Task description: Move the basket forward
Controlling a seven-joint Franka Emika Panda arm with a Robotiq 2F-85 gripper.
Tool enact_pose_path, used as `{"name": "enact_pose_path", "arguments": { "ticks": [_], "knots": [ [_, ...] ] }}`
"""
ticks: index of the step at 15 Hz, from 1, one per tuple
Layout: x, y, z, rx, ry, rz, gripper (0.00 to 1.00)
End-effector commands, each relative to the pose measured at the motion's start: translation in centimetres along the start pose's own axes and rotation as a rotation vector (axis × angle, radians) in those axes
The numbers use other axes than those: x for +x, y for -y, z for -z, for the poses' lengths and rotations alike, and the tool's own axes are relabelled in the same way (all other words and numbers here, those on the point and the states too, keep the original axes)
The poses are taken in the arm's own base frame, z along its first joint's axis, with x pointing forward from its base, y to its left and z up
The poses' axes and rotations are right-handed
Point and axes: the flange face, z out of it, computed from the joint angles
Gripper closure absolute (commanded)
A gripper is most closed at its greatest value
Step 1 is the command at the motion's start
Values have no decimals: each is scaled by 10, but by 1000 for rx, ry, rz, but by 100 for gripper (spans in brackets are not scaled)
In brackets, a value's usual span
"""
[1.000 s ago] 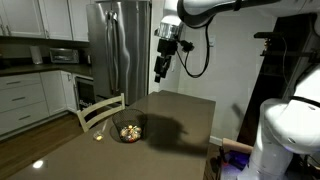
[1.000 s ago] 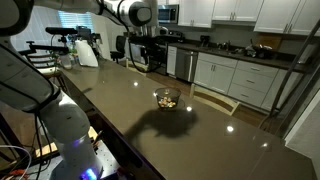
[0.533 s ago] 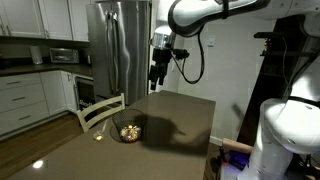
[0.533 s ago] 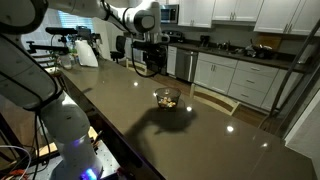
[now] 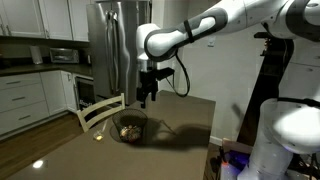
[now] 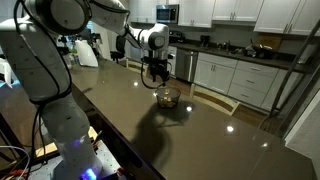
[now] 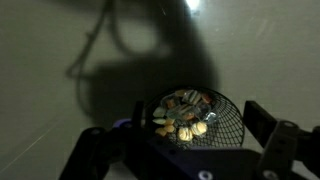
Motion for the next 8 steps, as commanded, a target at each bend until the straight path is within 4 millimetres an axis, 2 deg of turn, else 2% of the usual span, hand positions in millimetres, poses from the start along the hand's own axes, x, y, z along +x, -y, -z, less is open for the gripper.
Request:
{"name": "enact_pose_path", "arguments": {
  "ticks": [1,5,8],
  "knots": [
    [25,-29,-14,-17,14,-54,0],
    [36,-72,-36,57,-3,-131,0],
    [41,-87,-62,143,-13,-183,0]
  ]
}}
